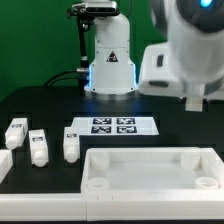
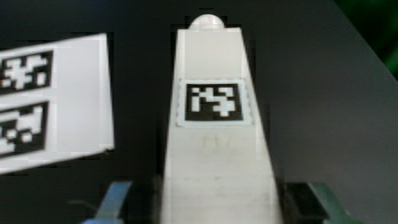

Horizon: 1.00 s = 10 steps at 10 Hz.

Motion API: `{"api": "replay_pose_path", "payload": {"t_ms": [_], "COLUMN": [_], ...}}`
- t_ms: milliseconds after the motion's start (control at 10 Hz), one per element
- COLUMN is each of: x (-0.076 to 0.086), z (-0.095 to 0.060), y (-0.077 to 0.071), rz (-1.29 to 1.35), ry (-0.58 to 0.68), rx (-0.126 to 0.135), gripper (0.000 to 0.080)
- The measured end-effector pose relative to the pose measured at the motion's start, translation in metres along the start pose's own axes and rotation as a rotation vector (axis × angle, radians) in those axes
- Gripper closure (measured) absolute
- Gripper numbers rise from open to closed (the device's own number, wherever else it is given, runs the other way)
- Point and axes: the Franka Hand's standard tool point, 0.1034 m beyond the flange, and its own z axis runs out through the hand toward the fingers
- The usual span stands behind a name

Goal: Assemble desk

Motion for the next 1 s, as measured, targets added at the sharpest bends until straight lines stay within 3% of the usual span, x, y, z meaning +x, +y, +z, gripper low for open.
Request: {"api": "replay_pose_path", "payload": {"t_ms": [200,300,500,600,800,1000], "x": [0.004,0.0,0.011,0.016,0.019,0.038], "z": [-0.008,-0.025,-0.091,-0.107,-0.105,-0.108], "y": [-0.005,-0.001,-0.001,-0.006,-0.007,0.002], "rz": [-0.006,-0.062,-0.201,-0.198,-0.196,-0.238], "ry": [0.151,0.184,0.309,0.376,0.539,0.677], "rx": [0.028,0.039,0.068,0.061,0.079,0.077], "gripper": [0.0515,0.0515,0.0515,0.0515,0.0515,0.0514]}}
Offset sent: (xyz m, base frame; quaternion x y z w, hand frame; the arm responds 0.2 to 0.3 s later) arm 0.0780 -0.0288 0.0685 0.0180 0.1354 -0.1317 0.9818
